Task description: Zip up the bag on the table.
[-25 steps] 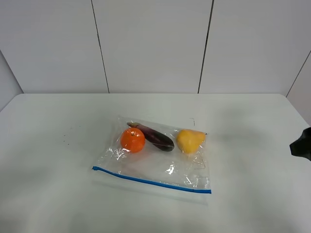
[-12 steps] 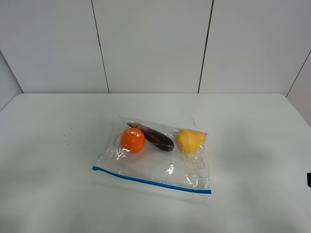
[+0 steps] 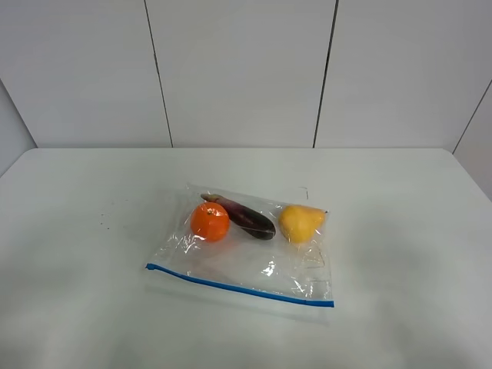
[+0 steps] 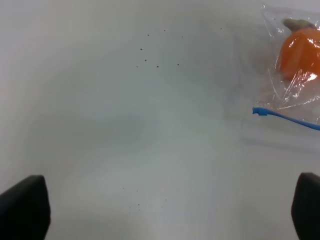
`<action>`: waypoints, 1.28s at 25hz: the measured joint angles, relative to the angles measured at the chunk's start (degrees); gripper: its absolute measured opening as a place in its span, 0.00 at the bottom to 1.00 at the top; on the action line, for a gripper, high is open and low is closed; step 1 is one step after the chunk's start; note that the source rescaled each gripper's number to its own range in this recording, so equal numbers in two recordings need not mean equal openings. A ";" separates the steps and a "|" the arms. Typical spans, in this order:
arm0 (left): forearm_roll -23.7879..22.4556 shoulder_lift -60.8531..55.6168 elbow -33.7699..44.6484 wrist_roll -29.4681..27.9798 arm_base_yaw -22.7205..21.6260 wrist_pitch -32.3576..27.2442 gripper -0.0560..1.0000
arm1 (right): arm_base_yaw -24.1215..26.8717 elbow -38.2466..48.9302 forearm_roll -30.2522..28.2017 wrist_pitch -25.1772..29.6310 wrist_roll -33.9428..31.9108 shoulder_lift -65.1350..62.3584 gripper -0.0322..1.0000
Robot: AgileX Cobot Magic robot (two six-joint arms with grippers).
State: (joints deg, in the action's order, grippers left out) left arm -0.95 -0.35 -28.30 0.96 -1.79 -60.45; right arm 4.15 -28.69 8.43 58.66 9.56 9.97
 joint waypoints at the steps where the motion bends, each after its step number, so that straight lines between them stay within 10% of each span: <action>1: 0.00 0.00 0.00 0.00 0.00 0.00 1.00 | 0.00 0.00 0.00 0.00 0.00 -1.29 1.00; 32: 0.00 0.00 0.00 0.00 0.00 0.11 1.00 | 0.00 0.10 -3.36 0.06 -3.64 -10.18 1.00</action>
State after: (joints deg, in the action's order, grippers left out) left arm -0.95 -0.35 -28.30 0.96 -1.79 -60.34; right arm 4.15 -28.58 5.07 58.71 5.93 -0.21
